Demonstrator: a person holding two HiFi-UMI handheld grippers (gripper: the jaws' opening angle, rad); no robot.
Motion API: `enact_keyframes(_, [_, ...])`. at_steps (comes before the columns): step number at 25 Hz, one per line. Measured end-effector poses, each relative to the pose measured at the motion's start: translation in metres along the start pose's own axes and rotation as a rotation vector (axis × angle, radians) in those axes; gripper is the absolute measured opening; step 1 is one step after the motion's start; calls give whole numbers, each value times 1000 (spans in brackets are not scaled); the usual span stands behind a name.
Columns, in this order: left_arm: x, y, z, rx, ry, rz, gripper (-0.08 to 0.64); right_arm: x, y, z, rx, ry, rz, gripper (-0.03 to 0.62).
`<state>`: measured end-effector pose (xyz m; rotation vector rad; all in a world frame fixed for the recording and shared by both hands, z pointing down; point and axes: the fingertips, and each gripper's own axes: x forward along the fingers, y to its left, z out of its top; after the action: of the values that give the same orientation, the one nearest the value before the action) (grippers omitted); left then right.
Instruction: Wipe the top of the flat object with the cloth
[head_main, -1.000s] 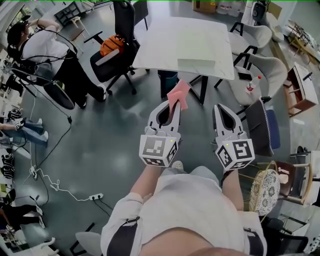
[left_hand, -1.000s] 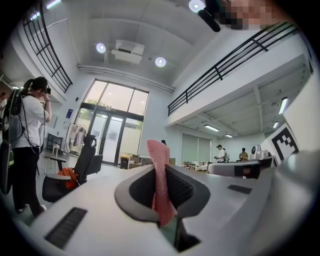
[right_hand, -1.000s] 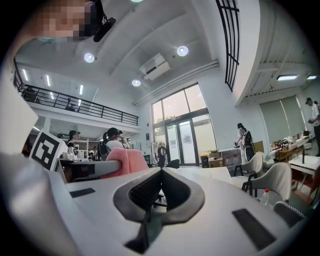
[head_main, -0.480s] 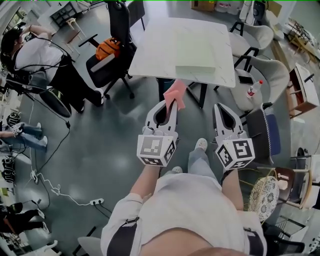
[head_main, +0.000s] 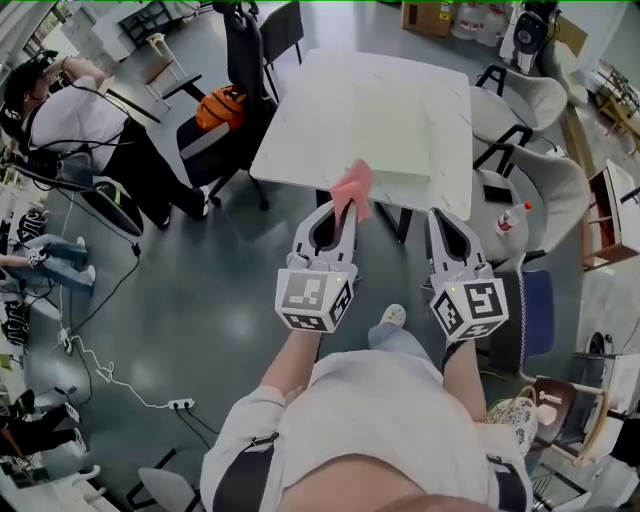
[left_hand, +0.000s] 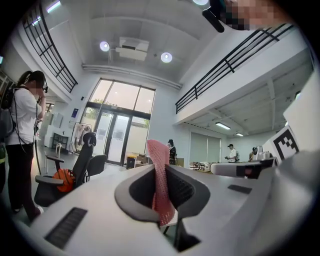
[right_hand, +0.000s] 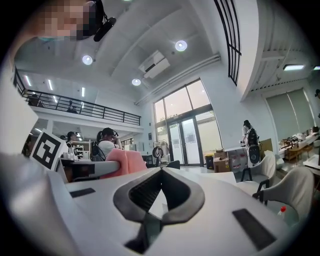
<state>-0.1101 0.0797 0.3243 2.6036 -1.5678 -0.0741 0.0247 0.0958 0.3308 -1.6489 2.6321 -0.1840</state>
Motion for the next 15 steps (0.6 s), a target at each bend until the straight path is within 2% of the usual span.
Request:
enact_keyframes(11, [71, -12, 3, -3, -21, 78, 35, 43, -67, 17, -30, -12, 90, 9])
enact_keyframes(15, [89, -24, 3, 5, -21, 94, 35, 49, -91, 19, -10, -17, 107, 9])
